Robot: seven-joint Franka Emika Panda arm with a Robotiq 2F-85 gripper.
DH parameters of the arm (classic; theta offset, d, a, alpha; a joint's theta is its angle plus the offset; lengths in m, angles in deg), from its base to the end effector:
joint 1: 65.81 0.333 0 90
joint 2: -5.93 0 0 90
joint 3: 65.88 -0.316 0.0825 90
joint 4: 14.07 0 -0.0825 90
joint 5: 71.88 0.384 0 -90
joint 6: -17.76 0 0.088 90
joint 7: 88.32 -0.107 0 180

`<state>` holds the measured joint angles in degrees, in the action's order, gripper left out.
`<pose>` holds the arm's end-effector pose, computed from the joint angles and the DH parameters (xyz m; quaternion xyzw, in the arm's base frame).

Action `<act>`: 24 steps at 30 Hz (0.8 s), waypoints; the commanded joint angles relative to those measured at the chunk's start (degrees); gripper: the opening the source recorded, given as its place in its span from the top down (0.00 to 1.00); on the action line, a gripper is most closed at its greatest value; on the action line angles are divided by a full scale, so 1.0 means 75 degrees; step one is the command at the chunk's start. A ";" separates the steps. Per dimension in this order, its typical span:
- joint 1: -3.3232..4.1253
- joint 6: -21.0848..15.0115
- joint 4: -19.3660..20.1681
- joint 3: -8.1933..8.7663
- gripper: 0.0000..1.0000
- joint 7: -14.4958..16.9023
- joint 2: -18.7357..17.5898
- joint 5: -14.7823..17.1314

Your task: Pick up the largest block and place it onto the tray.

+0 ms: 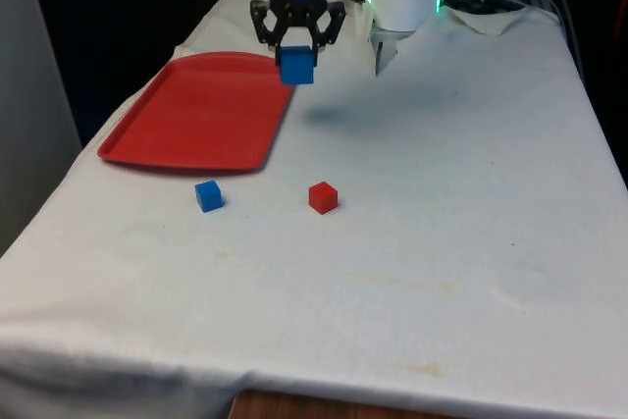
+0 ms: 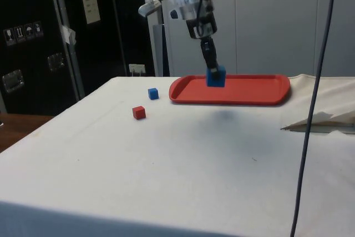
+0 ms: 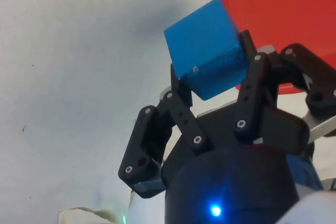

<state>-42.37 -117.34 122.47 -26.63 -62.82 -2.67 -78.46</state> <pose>0.4669 -0.1381 0.2613 0.9857 0.1265 -0.0977 0.0538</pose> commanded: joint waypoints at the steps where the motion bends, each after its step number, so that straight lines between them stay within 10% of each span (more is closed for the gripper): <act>1: -0.0015 0.0053 -0.0038 0.0061 0.97 0.0023 0.0076 -0.0092; 24: -0.0191 -0.0336 -0.0336 0.0871 0.97 0.1329 -0.0222 0.0237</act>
<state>-43.35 -119.58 120.06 -19.76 -53.54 -4.21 -77.32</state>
